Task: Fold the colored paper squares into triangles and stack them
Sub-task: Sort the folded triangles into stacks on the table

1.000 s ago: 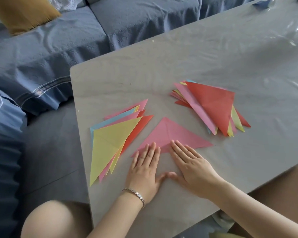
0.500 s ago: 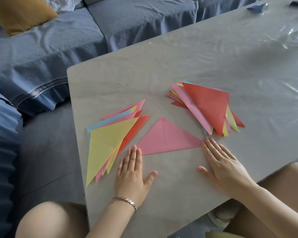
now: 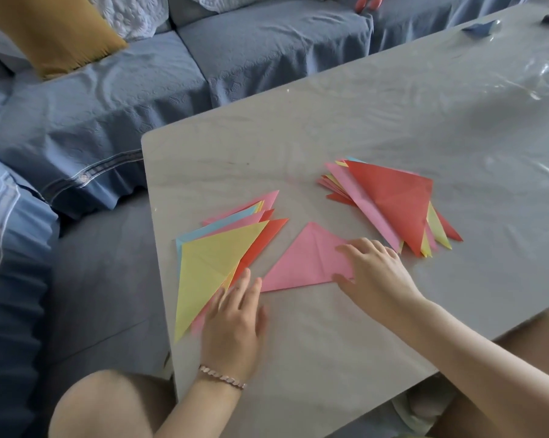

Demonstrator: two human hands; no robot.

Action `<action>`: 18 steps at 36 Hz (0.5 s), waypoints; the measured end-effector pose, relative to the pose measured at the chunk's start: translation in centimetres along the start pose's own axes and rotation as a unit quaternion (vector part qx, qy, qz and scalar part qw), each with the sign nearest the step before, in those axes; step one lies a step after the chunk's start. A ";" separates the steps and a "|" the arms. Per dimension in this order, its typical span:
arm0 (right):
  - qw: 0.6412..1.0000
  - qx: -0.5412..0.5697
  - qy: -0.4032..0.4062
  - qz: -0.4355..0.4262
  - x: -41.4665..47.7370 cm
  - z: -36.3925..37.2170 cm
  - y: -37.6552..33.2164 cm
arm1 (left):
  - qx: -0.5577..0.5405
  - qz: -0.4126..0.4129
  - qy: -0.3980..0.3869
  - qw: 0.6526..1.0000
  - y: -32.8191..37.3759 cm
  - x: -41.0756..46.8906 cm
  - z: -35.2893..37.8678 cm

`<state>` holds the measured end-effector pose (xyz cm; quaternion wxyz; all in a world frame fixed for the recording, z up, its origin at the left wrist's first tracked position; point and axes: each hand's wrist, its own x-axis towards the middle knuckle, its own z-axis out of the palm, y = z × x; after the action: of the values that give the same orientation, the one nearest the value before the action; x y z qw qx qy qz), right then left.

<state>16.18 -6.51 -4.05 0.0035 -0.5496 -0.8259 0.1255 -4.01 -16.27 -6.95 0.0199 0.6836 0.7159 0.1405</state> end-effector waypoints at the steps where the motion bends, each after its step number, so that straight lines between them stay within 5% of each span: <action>1: 1.000 0.004 -0.020 0.017 0.8 0.1 0.0 | -0.009 -0.005 0.025 1.000 -0.5 0.4 -0.4; 4: 0.992 -0.004 -0.085 0.092 2.6 0.4 -0.1 | -0.013 -0.078 0.036 0.996 -2.2 1.9 -0.7; 9: 0.979 0.028 -0.111 0.168 3.9 0.3 0.1 | 0.017 -0.186 -0.060 0.981 -3.8 3.6 -1.2; 18: 0.961 0.140 -0.098 0.217 2.5 1.0 0.8 | -0.008 -0.219 -0.069 0.973 -3.8 4.0 -0.1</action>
<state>15.74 -4.16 -5.55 -0.0282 -0.6947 -0.6573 0.2906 -7.94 -12.40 -7.08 0.1050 0.5184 0.8438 0.0906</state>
